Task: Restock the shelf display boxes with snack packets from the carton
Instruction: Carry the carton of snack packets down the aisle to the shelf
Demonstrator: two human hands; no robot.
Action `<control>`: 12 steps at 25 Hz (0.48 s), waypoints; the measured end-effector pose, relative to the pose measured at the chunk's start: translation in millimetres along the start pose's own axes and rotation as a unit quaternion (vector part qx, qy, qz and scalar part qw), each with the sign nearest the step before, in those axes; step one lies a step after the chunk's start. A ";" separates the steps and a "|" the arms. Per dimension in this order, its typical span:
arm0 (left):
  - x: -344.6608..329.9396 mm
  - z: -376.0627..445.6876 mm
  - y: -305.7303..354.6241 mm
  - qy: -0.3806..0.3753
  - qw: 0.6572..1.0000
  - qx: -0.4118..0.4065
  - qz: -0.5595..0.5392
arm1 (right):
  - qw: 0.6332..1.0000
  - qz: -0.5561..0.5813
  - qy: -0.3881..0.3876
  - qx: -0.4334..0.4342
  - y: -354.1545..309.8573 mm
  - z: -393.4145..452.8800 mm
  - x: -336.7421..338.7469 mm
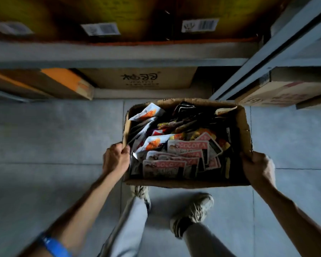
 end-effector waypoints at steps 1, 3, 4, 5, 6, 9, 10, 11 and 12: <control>34.5 -27.4 -7.8 0.009 1.000 0.008 -0.012 | 1.000 -0.005 -0.014 0.004 -18.1 -22.7 21.2; 99.2 -80.2 -23.2 0.029 0.998 0.028 -0.039 | 0.999 -0.035 -0.020 0.033 -59.6 -62.5 62.7; 125.3 -101.0 -30.2 0.037 0.997 0.039 -0.060 | 0.997 -0.052 -0.010 0.059 -81.1 -79.7 81.5; 153.6 -124.3 -43.1 0.044 0.993 0.059 -0.091 | 0.994 -0.058 -0.010 0.091 -105.3 -100.0 97.9; 179.8 -145.0 -59.3 0.057 0.989 0.079 -0.113 | 0.991 -0.057 -0.014 0.117 -129.4 -119.5 111.0; 243.9 -208.8 -110.3 0.106 0.968 0.130 -0.189 | 0.979 -0.037 -0.036 0.195 -203.0 -174.1 140.3; 263.6 -228.8 -126.7 0.133 0.957 0.143 -0.215 | 0.975 -0.030 -0.039 0.218 -229.3 -190.3 146.6; 283.7 -251.4 -141.0 0.157 0.949 0.159 -0.222 | 0.968 -0.038 -0.050 0.243 -257.7 -210.3 152.1; 300.2 -269.4 -154.4 0.178 0.945 0.176 -0.212 | 0.961 -0.064 -0.057 0.262 -282.8 -228.0 156.0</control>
Point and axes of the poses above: each hand's wrist, its own z-axis towards the middle knuckle, its own x-axis out of the back of the hand, y = z × x, the point moved 9 cm from there along z, towards the middle knuckle, and after that the axes turned 4 degrees about -z, right-handed, at the moved point
